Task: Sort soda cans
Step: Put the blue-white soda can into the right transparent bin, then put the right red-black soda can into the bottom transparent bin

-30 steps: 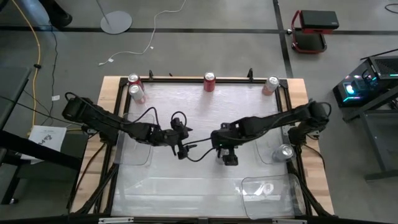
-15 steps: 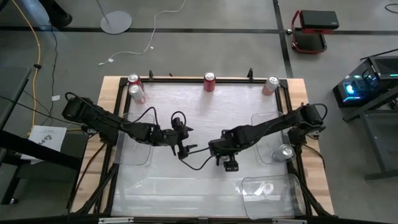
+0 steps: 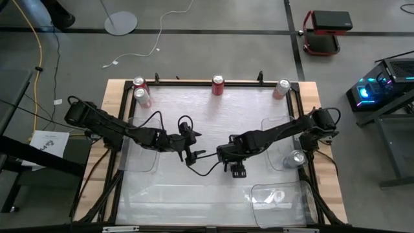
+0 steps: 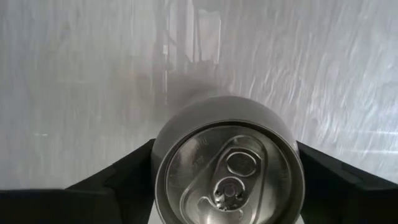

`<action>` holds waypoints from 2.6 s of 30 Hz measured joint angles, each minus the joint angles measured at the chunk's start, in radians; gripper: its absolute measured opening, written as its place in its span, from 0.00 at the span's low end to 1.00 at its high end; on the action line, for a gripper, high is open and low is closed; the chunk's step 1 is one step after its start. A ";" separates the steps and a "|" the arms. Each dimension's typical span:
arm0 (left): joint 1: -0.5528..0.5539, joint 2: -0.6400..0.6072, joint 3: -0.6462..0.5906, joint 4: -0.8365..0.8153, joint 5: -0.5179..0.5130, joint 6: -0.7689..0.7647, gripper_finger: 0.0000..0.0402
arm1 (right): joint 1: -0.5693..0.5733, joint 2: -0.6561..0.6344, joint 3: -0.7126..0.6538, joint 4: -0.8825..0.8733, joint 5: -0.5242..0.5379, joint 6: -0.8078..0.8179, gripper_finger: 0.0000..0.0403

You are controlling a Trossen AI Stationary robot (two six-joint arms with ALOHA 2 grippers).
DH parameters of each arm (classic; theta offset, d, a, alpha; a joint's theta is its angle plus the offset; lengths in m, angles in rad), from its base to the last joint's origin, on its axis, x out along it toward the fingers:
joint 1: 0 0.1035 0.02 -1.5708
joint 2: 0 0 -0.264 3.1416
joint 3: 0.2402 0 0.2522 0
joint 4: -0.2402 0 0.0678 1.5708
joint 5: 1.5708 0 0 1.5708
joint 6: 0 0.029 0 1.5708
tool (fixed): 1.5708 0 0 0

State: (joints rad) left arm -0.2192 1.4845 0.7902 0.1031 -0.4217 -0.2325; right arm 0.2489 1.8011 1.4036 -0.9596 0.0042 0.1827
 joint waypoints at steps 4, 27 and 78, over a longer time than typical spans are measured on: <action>0.000 0.000 0.000 0.000 0.000 0.000 0.88 | 0.000 -0.006 0.012 -0.032 0.028 0.024 0.71; -0.005 0.000 0.000 0.023 -0.001 0.027 0.88 | 0.340 -0.587 -0.113 -0.619 0.122 1.096 0.71; -0.004 0.000 0.000 0.052 0.000 0.032 0.88 | 0.249 -0.725 -0.527 -0.307 -0.036 0.973 0.91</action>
State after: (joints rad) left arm -0.2234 1.4849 0.7902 0.1547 -0.4221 -0.2002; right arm 0.4980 1.0757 0.8762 -1.2661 -0.0323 1.1558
